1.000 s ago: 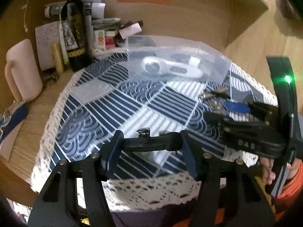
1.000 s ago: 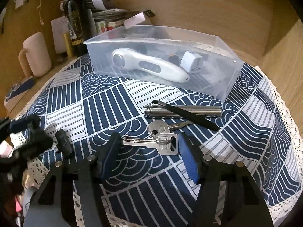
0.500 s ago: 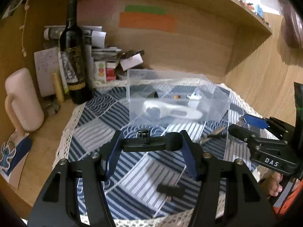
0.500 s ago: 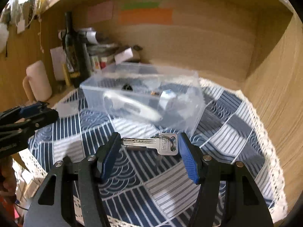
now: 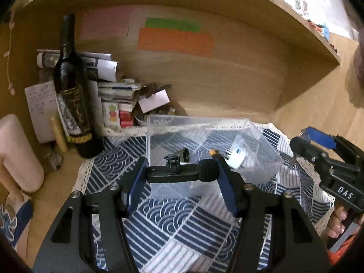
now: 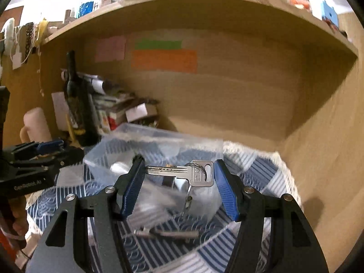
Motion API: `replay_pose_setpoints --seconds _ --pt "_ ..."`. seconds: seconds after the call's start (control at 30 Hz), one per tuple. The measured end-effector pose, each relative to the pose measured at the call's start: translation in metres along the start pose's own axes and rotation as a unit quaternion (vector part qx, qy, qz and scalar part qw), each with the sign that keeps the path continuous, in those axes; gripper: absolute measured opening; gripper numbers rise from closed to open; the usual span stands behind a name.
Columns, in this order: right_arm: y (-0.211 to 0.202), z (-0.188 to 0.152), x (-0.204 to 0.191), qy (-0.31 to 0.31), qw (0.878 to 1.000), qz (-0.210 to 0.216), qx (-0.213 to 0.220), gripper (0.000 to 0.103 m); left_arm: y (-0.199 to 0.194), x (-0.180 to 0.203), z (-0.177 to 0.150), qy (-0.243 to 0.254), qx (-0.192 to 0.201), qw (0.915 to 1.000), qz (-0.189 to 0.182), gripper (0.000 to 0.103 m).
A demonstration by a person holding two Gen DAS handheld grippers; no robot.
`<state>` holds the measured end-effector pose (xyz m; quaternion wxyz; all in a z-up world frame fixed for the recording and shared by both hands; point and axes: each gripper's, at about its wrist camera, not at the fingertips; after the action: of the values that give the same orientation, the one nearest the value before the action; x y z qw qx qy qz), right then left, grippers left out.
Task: Organize rigid objects
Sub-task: 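Carry the black adapter with left tool while right tool carries the keys over the box, then release the black adapter from left tool while right tool drops the keys into the box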
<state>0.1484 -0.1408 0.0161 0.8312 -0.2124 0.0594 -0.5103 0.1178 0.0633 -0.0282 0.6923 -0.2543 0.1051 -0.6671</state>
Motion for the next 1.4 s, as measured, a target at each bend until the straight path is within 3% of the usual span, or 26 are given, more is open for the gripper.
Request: replay_pose_setpoints --seconds 0.23,0.4,0.73,1.07,1.4 --pt "0.025 0.016 0.002 -0.011 1.0 0.003 0.002 0.059 0.033 -0.007 0.022 -0.014 -0.027 0.9994 -0.014 0.059" --pt "0.051 0.009 0.008 -0.008 1.0 0.012 -0.027 0.059 0.06 -0.003 0.025 -0.013 -0.06 0.9975 -0.035 0.059" --pt "0.103 -0.023 0.021 -0.006 0.993 0.023 -0.114 0.059 0.112 0.013 0.011 0.011 -0.108 0.9939 -0.022 0.059" --pt "0.123 -0.035 0.028 0.008 0.989 0.038 -0.146 0.059 0.132 0.018 0.003 0.022 -0.118 0.9927 -0.009 0.059" --pt "0.115 -0.03 0.027 0.013 0.988 0.045 -0.145 0.061 0.111 0.024 0.011 0.034 -0.087 0.9957 0.0 0.086"
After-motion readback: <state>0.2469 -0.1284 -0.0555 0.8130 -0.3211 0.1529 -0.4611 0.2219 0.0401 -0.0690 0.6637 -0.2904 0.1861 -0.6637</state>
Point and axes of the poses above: each gripper's, at about its wrist camera, not at the fingertips, and y roughly the way its jaws point, x to its right, z to its top, and after that the axes turned 6 degrees about x, right-handed
